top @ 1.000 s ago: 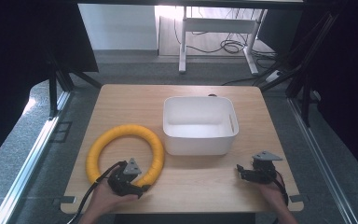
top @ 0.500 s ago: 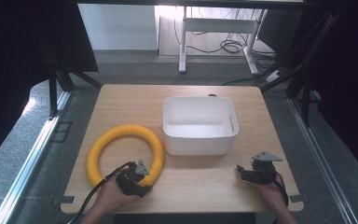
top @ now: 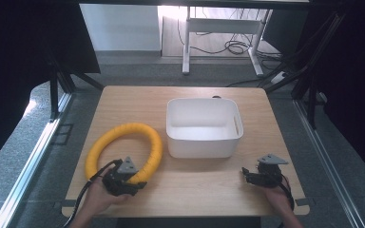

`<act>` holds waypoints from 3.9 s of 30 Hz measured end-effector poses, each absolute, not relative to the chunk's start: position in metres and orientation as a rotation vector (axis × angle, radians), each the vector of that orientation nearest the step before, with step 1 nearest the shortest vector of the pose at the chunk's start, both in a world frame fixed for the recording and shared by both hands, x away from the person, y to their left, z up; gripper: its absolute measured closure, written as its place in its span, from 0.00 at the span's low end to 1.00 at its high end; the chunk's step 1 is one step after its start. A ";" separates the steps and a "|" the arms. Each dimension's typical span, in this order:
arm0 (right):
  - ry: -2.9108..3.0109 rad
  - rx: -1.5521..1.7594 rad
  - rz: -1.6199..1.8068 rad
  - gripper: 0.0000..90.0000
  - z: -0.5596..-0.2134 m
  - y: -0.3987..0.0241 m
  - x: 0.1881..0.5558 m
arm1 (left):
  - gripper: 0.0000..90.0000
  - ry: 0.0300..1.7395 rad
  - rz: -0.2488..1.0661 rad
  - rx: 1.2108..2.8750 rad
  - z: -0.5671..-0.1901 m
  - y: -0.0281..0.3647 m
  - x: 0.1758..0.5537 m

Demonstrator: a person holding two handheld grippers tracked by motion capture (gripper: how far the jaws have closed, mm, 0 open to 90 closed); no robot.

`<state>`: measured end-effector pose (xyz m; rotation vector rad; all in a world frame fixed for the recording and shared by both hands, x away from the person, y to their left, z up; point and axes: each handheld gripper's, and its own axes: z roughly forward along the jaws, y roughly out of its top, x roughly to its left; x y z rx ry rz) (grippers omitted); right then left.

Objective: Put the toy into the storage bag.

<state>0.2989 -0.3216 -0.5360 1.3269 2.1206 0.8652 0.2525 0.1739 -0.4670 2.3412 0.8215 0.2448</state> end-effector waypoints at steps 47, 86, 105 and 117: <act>2.087 1.339 0.855 0.23 -0.538 -0.325 0.300 | 0.57 0.793 0.337 1.959 -0.353 0.227 0.273; 2.074 1.362 0.857 0.24 -0.539 -0.328 0.301 | 0.57 0.525 0.305 1.899 -0.236 0.161 0.305; 2.064 1.364 0.863 0.24 -0.539 -0.328 0.301 | 0.57 0.413 0.212 1.960 -0.215 0.106 0.327; 2.060 1.367 0.859 0.24 -0.539 -0.330 0.301 | 0.57 0.367 0.155 2.001 -0.215 0.075 0.337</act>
